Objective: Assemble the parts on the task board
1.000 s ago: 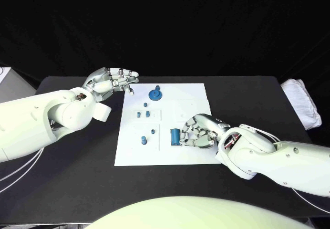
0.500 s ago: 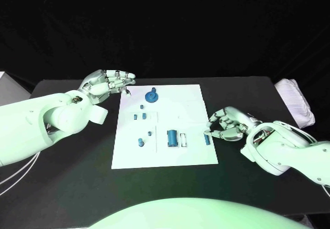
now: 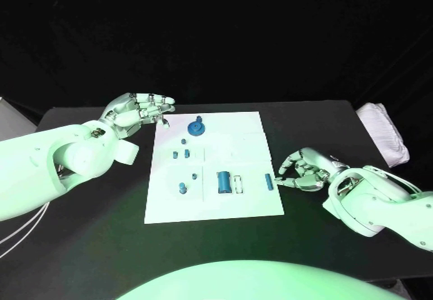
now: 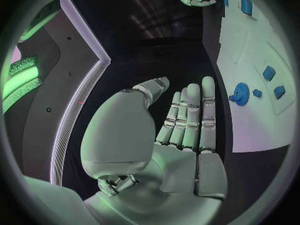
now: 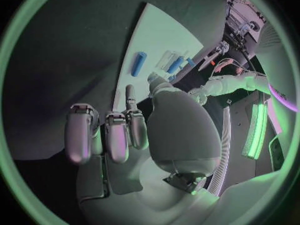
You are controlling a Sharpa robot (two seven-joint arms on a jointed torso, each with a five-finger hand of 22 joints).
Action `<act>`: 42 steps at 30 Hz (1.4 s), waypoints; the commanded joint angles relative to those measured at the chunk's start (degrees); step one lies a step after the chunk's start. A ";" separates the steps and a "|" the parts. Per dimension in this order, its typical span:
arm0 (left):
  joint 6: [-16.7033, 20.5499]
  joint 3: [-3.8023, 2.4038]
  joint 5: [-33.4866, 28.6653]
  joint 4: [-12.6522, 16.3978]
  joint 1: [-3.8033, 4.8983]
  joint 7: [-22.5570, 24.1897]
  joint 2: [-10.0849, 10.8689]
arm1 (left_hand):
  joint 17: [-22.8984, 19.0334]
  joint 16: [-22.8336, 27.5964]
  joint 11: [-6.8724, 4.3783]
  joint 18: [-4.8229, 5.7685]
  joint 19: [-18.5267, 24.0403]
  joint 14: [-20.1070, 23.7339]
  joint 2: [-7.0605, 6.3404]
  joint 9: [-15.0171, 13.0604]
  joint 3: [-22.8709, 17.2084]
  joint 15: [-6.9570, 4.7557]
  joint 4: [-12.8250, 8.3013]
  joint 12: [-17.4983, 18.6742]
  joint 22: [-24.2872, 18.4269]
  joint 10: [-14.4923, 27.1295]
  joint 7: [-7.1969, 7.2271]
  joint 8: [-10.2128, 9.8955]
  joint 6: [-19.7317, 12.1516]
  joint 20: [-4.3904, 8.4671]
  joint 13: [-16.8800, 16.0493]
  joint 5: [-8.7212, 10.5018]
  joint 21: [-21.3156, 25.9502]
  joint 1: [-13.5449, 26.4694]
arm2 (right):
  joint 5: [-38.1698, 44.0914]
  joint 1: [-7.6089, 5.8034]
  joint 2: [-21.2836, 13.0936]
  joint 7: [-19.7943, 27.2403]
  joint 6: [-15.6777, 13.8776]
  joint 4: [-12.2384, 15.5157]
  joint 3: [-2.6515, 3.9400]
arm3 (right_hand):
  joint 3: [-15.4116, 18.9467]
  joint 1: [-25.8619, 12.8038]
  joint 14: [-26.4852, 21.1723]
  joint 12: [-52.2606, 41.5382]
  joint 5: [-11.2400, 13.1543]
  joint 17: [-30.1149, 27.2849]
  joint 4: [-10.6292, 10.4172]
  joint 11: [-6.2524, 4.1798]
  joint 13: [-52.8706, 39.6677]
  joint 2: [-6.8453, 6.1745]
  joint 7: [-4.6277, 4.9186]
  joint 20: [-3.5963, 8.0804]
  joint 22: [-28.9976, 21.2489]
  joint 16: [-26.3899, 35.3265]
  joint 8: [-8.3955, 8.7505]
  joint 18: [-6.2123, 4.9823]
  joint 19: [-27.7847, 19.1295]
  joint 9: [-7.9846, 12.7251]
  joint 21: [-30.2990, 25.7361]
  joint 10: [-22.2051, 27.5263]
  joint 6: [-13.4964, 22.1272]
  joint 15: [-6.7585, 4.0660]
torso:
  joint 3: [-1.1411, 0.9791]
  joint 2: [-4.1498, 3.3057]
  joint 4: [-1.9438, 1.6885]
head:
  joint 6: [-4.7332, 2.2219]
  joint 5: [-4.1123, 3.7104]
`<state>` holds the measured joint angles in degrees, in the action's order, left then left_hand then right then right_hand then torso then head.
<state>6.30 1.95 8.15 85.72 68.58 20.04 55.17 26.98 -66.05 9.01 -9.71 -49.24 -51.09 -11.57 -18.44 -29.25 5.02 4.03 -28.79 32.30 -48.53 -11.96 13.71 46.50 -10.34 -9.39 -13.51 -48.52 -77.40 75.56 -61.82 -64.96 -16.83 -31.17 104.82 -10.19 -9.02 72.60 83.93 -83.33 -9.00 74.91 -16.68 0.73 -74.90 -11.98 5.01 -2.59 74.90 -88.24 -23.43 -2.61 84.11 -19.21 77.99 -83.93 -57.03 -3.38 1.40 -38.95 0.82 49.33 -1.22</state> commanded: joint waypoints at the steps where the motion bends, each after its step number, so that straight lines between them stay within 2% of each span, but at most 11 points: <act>1: -1.13 -0.02 -0.20 0.08 -0.04 0.74 -0.10 | -0.07 -0.05 -0.02 -0.76 -0.41 0.33 0.19 0.09 -0.01 0.02 0.45 -0.25 -0.05 0.30 -0.57 -0.14 -0.34 0.01 0.07 -0.22 0.17 0.18 | 3.73 0.36 0.66 -3.24 0.94 -0.08 -0.01 | 1.07 -0.53 5.23 0.23 0.21 11.36 0.01 -0.24 -11.98 0.40 -0.09 -0.03 8.75 0.24 0.09 0.02 2.64 -0.12 -0.13 -3.08 -0.70 -0.02 | 0.07 -0.05 -0.08 | -0.06 0.01; 7: -1.16 -0.02 -0.20 0.15 -0.05 0.59 0.00 | -0.08 -0.09 -0.01 -0.77 -0.44 0.35 0.17 0.09 0.09 0.05 0.58 -0.36 -0.13 0.34 -0.58 -0.14 -0.37 -0.03 0.07 -0.21 0.29 0.27 | 4.67 1.28 2.22 -4.86 1.25 -0.63 -0.02 | 2.78 -1.18 5.22 0.20 0.49 11.31 -0.07 -0.38 -11.99 1.04 -0.26 0.08 8.75 0.28 0.00 0.01 2.66 -0.25 -0.21 -3.11 -1.05 -0.14 | 0.09 -0.13 -0.12 | 0.21 0.17; 17: -1.11 -0.02 -0.20 0.32 -0.05 0.35 0.19 | -0.08 -0.09 -0.01 -0.77 -0.44 0.35 0.17 0.09 0.09 0.05 0.58 -0.36 -0.13 0.34 -0.58 -0.14 -0.38 -0.03 0.07 -0.22 0.29 0.27 | 5.70 2.13 4.62 -6.40 1.94 -1.82 -0.02 | 3.27 -1.16 5.24 0.15 0.35 11.37 0.03 -0.49 -12.00 1.74 -0.40 0.14 8.78 0.25 -0.12 0.02 2.70 -0.34 -0.19 -3.14 -1.32 -0.23 | 0.09 -0.15 -0.09 | 0.63 0.39; 19: -1.12 -0.02 -0.20 0.33 -0.05 0.33 0.21 | -0.08 -0.09 -0.01 -0.77 -0.44 0.35 0.17 0.09 0.09 0.05 0.58 -0.36 -0.13 0.34 -0.58 -0.14 -0.38 -0.03 0.07 -0.22 0.29 0.27 | 6.14 2.23 5.02 -6.76 2.14 -2.17 -0.02 | 3.23 -0.44 5.24 0.11 0.27 11.36 0.21 -0.58 -12.02 2.01 -0.48 0.19 8.80 0.26 -0.18 0.03 2.72 -0.40 -0.18 -3.16 -1.44 -0.30 | 0.01 -0.09 -0.03 | 0.67 0.44; 25: -1.16 -0.02 -0.20 0.33 -0.05 0.29 0.22 | -0.08 -0.09 -0.01 -0.77 -0.44 0.35 0.17 0.09 0.09 0.05 0.58 -0.36 -0.13 0.34 -0.58 -0.14 -0.38 -0.03 0.07 -0.22 0.29 0.27 | 8.69 2.55 6.27 -8.17 2.75 -3.55 -0.01 | 2.22 3.01 5.25 0.12 0.50 11.41 0.80 -0.75 -12.01 2.72 -0.64 0.36 8.90 0.25 -0.17 0.06 2.80 -0.48 -0.11 -3.17 -1.59 -0.48 | -0.01 -0.04 0.00 | 0.67 0.58; 27: -1.17 -0.02 -0.20 0.34 -0.05 0.28 0.24 | -0.08 -0.09 -0.01 -0.77 -0.44 0.35 0.17 0.09 0.09 0.05 0.58 -0.36 -0.13 0.34 -0.58 -0.14 -0.38 -0.03 0.07 -0.22 0.29 0.27 | 9.56 2.62 6.63 -8.51 3.03 -3.95 -0.01 | 1.35 4.50 5.26 0.09 2.27 11.43 0.84 -0.81 -12.03 2.76 -0.69 0.43 8.95 0.24 -0.12 0.08 2.83 -0.47 -0.09 -3.19 -1.73 -0.52 | 0.00 -0.06 -0.02 | 0.67 0.59; 34: -1.25 -0.02 -0.20 0.33 -0.05 0.22 0.26 | -0.08 -0.09 -0.01 -0.77 -0.44 0.35 0.17 0.09 0.09 0.05 0.58 -0.36 -0.13 0.34 -0.58 -0.14 -0.38 -0.03 0.07 -0.22 0.29 0.27 | 12.09 2.96 7.81 -9.62 3.74 -5.02 -0.01 | -1.15 7.82 5.26 0.12 2.18 11.44 1.75 -0.98 -12.02 2.78 -0.87 0.56 9.00 0.25 0.05 0.08 2.86 -0.38 -0.15 -3.16 -1.98 -0.68 | 0.01 -0.03 -0.05 | 0.67 0.61; 35: -1.29 -0.02 -0.20 0.34 -0.05 0.18 0.26 | -0.08 -0.09 -0.01 -0.77 -0.44 0.35 0.17 0.09 0.09 0.05 0.58 -0.36 -0.13 0.34 -0.58 -0.14 -0.38 -0.03 0.07 -0.22 0.29 0.27 | 12.48 3.02 7.96 -9.80 3.84 -5.14 -0.01 | -1.81 8.43 5.26 0.09 2.04 11.45 1.97 -1.02 -12.04 2.81 -0.90 0.59 9.03 0.25 0.11 0.09 2.88 -0.34 -0.10 -3.17 -2.04 -0.71 | 0.01 -0.02 -0.06 | 0.67 0.64; 37: -1.36 -0.02 -0.20 0.34 -0.05 0.12 0.27 | -0.08 -0.09 -0.01 -0.77 -0.44 0.35 0.17 0.09 0.09 0.05 0.58 -0.36 -0.13 0.34 -0.58 -0.14 -0.38 -0.03 0.07 -0.22 0.29 0.27 | 13.06 3.11 8.22 -10.15 4.05 -5.35 -0.01 | -4.17 9.64 5.26 0.11 -0.45 11.43 2.45 -1.02 -12.04 2.21 -0.88 0.67 9.05 0.27 0.36 0.09 2.89 -0.16 -0.18 -3.14 -2.29 -0.73 | 0.02 -0.03 -0.04 | 0.67 0.64; 41: -1.40 -0.02 -0.20 0.35 -0.05 0.07 0.30 | -0.09 -0.12 0.00 -0.78 -0.48 0.37 0.21 0.09 0.10 0.05 0.61 -0.44 -0.19 0.40 -0.59 -0.13 -0.40 -0.05 0.07 -0.23 0.38 0.21 | 13.67 3.20 8.51 -10.49 4.19 -5.44 -0.01 | -6.73 9.79 5.26 0.07 -3.25 11.46 2.68 -1.03 -12.07 1.27 -0.88 0.69 9.14 0.27 0.56 0.11 2.94 -0.02 -0.13 -3.15 -2.61 -0.75 | 0.08 0.02 0.01 | 0.67 0.67; 42: -1.41 -0.02 -0.20 0.36 -0.05 0.06 0.30 | -0.09 -0.12 0.00 -0.78 -0.48 0.37 0.21 0.09 0.10 0.05 0.61 -0.44 -0.19 0.40 -0.59 -0.13 -0.40 -0.05 0.07 -0.23 0.38 0.21 | 13.79 3.21 8.55 -10.53 4.17 -5.40 0.00 | -7.87 9.52 5.27 0.12 -4.69 11.51 2.70 -1.03 -12.06 0.85 -0.86 0.71 9.18 0.24 0.62 0.11 2.96 0.01 -0.13 -3.13 -2.71 -0.73 | 0.08 0.02 0.02 | 0.67 0.70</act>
<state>6.03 1.96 8.15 85.90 68.53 19.82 55.48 26.98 -66.05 9.01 -9.71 -49.24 -51.09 -11.57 -18.39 -29.17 5.02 4.44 -29.07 32.15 -48.54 -11.96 13.72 46.50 -10.34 -9.39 -13.51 -48.53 -77.40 87.51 -59.24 -56.45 -24.53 -30.00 100.16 -9.70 -16.40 82.10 83.94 -83.34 -13.13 74.90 -14.01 0.10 -74.90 -10.76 4.18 -2.33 74.92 -88.24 -22.52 -2.61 83.93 -19.03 77.99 -84.13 -59.28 -3.81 1.42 -38.95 0.80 50.00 -0.57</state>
